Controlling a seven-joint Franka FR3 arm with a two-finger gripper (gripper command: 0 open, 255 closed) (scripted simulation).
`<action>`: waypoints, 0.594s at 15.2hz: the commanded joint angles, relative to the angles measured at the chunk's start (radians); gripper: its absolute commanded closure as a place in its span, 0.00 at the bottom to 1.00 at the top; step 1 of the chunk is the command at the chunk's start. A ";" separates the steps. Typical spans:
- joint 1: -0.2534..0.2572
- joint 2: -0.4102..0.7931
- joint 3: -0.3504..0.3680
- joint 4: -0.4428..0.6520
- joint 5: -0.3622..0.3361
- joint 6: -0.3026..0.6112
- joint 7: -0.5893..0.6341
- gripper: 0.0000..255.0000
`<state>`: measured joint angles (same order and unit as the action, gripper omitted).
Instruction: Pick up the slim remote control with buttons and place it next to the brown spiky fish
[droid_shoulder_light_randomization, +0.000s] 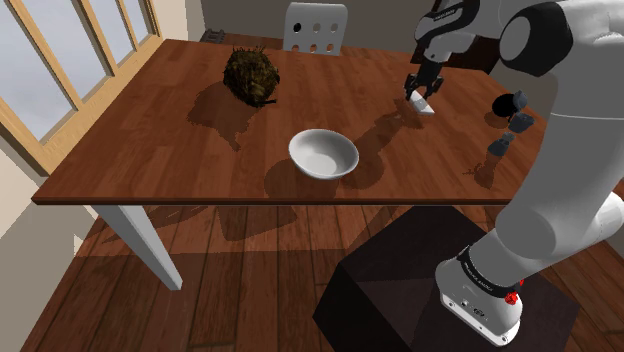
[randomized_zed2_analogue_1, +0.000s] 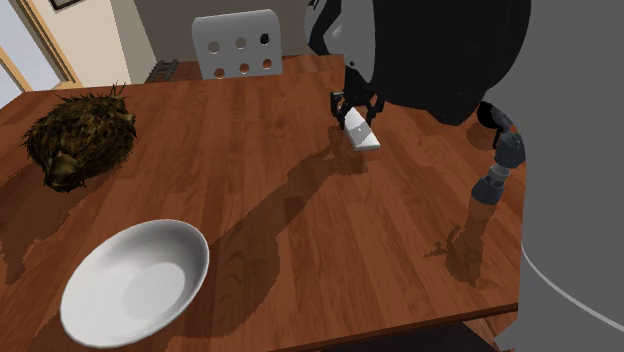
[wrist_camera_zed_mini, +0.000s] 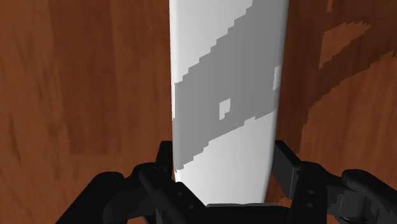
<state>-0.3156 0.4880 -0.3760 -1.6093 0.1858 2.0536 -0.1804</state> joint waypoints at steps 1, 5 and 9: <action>0.002 -0.011 -0.002 0.010 -0.005 -0.020 0.004 1.00; 0.003 -0.029 -0.007 0.038 -0.013 -0.065 0.009 1.00; 0.004 -0.044 -0.011 0.071 -0.020 -0.112 0.014 1.00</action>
<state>-0.3118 0.4483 -0.3855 -1.5470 0.1672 1.9544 -0.1674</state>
